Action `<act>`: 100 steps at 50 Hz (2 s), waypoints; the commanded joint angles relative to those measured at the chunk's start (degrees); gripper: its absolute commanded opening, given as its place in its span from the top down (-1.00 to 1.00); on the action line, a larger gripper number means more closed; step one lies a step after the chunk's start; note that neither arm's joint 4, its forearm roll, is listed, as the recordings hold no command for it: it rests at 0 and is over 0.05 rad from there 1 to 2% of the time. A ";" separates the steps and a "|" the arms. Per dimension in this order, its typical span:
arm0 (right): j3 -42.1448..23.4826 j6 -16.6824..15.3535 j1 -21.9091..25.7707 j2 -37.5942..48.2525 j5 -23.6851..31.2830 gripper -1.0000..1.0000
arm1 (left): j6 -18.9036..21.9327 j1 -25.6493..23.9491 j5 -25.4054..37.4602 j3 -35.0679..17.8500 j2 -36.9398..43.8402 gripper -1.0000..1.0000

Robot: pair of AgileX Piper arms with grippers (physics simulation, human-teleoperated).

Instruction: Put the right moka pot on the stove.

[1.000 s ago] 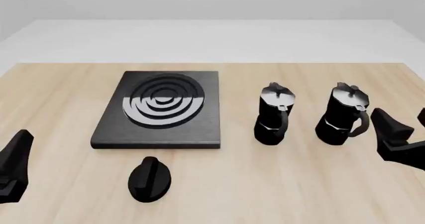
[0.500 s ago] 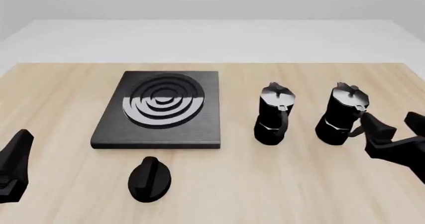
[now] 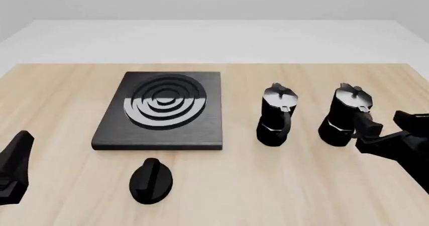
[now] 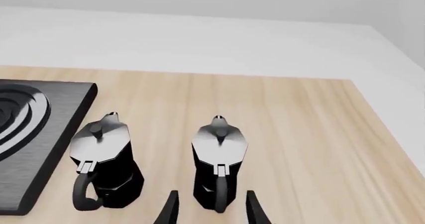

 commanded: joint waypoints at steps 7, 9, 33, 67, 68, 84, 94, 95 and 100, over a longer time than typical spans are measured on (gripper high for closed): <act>-0.09 -0.78 -1.17 8.32 -6.98 -1.00 | 0.00 0.00 -0.04 0.01 0.03 -1.00; 0.04 -1.29 -1.50 9.86 -8.52 -1.00 | 0.00 0.00 -0.04 0.01 0.03 -1.00; -2.14 -1.65 -2.43 18.15 -13.33 -1.00 | 0.00 -0.01 -0.04 0.01 0.02 -1.00; -3.83 -2.71 -2.06 26.64 -18.55 -1.00 | 0.00 0.01 -0.04 0.01 0.01 -1.00; -3.90 -2.77 -2.08 26.63 -18.41 -1.00 | -0.01 0.00 -0.04 0.01 0.03 -1.00; -1.82 -4.21 -4.08 22.34 -19.00 1.00 | 0.01 0.01 -0.04 0.01 0.03 -1.00; -1.97 -3.88 -1.83 15.94 -14.69 1.00 | 0.01 0.01 -0.05 0.01 0.04 -1.00; -2.12 -3.87 -1.57 15.24 -14.30 1.00 | 0.00 -0.01 -0.04 0.01 0.01 -1.00; -3.48 -4.85 -0.85 10.91 -10.01 1.00 | 0.00 0.01 -0.04 0.01 0.03 -1.00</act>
